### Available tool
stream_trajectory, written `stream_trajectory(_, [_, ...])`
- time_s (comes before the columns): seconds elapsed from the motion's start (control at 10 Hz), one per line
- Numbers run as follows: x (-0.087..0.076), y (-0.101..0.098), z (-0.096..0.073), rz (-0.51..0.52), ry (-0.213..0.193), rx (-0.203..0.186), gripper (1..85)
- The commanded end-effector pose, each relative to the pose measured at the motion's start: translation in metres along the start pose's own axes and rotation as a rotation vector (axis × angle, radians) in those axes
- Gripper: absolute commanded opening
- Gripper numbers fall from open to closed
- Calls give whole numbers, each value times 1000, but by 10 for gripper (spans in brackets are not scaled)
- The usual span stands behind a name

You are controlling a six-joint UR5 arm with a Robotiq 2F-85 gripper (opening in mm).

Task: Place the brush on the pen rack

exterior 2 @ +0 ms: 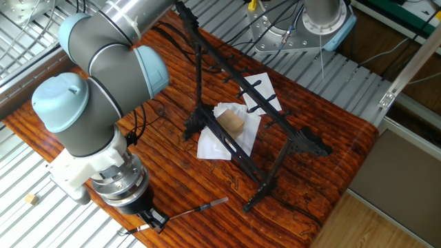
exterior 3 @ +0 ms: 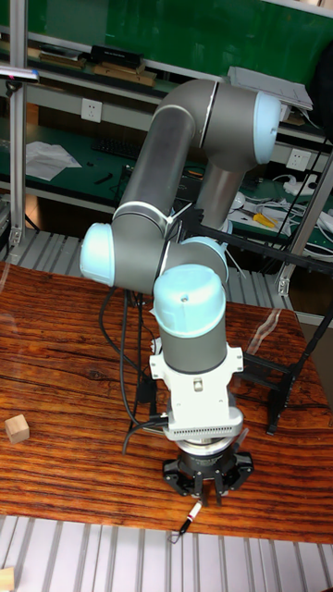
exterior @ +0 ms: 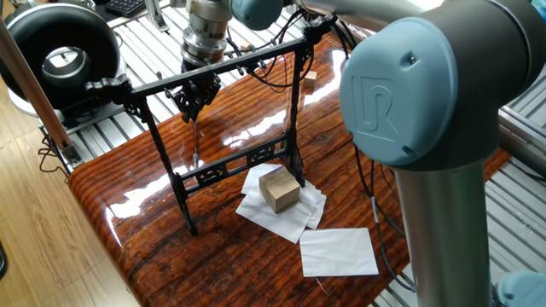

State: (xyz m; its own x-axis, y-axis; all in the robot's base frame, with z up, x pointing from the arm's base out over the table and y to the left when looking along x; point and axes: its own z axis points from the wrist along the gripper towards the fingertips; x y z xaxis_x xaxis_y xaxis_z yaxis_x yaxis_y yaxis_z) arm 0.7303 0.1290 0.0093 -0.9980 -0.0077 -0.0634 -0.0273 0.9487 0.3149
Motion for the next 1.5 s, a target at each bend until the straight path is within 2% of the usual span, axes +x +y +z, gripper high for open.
stream_trajectory(0.0, [1,-8,-3,-15,-1,22,253])
stream_trajectory(0.1, [1,-14,-4,-27,2,46,253])
stream_trajectory(0.3, [2,-19,-5,-36,5,63,260])
stream_trajectory(0.4, [1,-25,-6,-50,3,89,260])
stream_trajectory(1.3, [5,-30,-10,-78,13,104,273])
stream_trajectory(1.4, [6,-33,-11,-86,16,118,273])
